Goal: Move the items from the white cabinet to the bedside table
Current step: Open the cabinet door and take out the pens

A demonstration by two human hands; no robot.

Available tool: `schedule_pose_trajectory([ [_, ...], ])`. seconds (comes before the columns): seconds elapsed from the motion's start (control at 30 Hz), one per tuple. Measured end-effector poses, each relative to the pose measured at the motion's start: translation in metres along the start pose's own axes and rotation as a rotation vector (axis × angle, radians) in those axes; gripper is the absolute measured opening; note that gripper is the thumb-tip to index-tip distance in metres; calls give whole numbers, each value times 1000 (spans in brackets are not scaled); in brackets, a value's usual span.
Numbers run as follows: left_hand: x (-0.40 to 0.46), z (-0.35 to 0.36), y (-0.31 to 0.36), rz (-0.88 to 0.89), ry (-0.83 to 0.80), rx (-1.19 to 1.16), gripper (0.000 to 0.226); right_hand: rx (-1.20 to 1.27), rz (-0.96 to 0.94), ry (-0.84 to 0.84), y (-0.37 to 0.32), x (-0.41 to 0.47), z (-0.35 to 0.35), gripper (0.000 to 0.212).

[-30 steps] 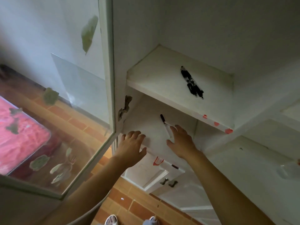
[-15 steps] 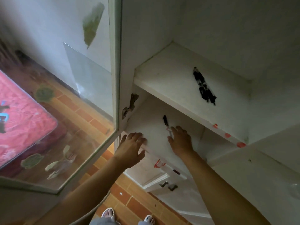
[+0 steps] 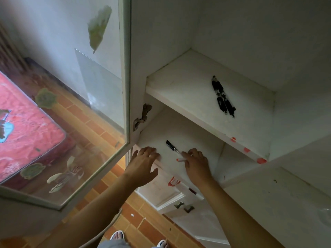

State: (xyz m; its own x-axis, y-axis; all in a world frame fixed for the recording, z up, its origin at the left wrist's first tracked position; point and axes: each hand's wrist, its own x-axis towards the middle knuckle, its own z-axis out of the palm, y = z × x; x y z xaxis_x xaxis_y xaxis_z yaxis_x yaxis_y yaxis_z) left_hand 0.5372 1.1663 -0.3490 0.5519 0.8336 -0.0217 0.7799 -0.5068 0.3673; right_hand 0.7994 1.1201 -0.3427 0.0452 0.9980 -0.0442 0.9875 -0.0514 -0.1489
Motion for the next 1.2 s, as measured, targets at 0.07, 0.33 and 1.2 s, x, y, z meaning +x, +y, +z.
schedule_pose_trajectory([
  [0.07,0,2,0,-6,-1,5,62,18,-8,-17,1,-5,-2,35],
  [0.33,4,3,3,-25,13,17,64,11,53,-43,9,-3,-14,32],
  [1.2,17,-7,10,24,49,52,67,164,14,-23,-6,1,-4,31],
])
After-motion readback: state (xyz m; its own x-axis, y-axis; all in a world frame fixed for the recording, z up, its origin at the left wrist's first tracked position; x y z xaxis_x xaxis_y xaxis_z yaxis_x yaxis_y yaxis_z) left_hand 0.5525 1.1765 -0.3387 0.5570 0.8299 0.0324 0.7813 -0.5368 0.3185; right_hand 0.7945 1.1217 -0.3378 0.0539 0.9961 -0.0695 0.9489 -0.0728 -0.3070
